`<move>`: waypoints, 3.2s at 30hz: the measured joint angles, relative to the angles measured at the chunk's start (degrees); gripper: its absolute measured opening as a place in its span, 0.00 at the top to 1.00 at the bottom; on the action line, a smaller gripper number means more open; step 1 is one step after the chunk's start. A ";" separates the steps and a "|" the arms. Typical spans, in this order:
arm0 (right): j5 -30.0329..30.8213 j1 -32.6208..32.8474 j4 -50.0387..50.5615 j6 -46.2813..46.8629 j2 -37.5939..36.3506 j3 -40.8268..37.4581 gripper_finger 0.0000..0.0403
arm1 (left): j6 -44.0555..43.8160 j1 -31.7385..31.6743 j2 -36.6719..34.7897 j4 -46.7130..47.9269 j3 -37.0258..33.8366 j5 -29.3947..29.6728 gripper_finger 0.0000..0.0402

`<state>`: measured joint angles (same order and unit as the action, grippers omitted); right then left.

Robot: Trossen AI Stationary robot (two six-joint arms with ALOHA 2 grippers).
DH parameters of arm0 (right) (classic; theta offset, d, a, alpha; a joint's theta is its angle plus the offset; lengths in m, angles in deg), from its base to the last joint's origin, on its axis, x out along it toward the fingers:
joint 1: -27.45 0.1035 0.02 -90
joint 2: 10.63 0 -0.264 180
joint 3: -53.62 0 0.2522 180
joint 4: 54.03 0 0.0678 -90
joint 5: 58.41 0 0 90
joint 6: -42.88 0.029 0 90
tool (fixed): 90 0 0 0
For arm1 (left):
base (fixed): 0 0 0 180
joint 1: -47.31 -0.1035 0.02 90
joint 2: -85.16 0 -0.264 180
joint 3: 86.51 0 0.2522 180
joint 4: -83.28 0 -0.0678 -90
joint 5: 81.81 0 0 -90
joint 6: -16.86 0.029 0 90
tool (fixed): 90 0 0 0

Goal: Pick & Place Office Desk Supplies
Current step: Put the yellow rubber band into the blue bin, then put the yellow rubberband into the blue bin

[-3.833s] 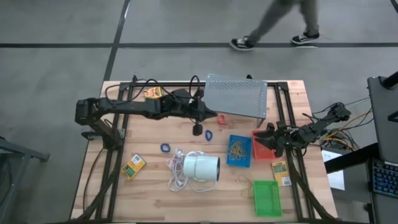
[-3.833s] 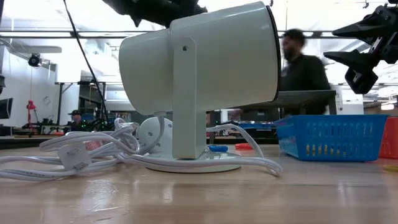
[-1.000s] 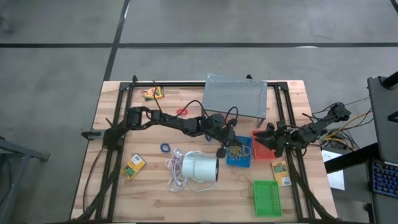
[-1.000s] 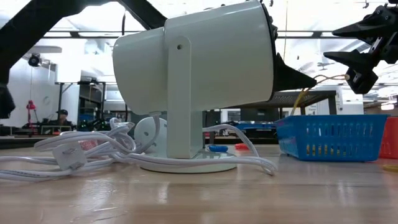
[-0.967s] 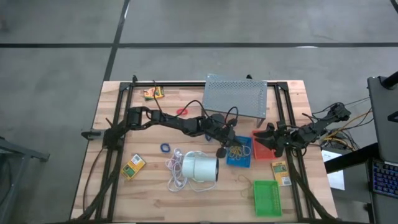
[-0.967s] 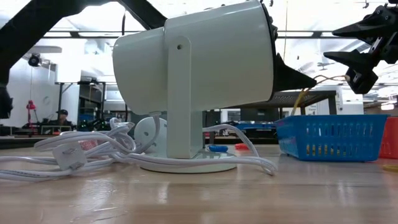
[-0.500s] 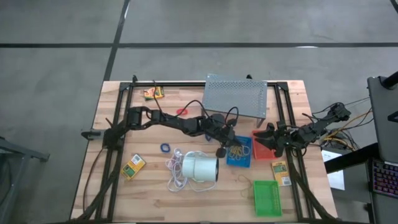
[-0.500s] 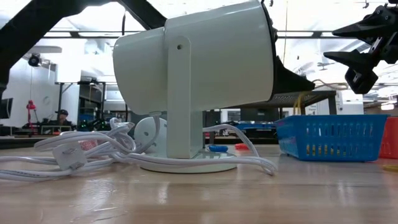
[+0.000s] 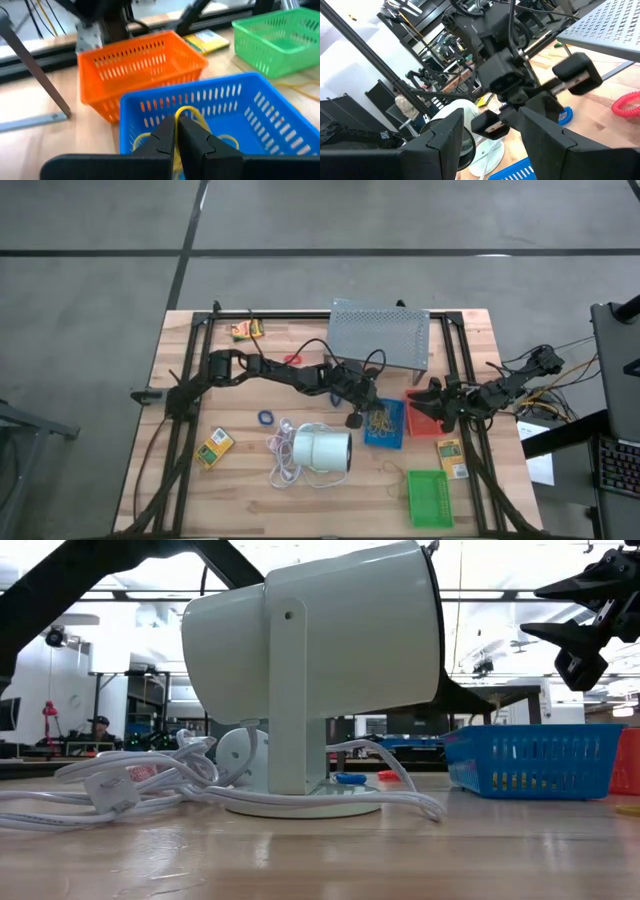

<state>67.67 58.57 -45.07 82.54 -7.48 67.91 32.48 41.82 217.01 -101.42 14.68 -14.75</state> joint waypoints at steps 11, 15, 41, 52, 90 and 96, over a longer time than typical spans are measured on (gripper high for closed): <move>0.00 0.00 0.00 -0.01 0.00 0.00 0.54 | 1.68 0.02 0.09 4.46 0.00 0.94 0.94; 0.00 -0.01 0.00 -0.01 0.00 0.00 0.54 | 2.51 0.04 0.09 5.24 0.00 1.09 0.94; 0.00 -0.02 0.00 0.00 0.00 0.00 0.54 | 2.58 0.15 0.08 3.63 0.00 0.87 0.64; 0.00 -0.02 0.00 -0.02 0.02 0.00 0.54 | 2.47 0.15 -4.60 3.05 1.20 -1.15 0.63; 0.00 0.00 0.00 0.00 0.00 0.02 0.54 | -1.42 7.29 -49.70 -25.02 -51.40 24.30 0.60; 0.00 -0.02 0.00 0.00 0.02 0.02 0.54 | -4.90 7.32 -55.07 -35.48 -63.23 24.36 0.60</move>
<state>67.67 58.55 -45.07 82.54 -7.45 67.94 27.58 49.14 161.94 -136.89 -48.54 9.61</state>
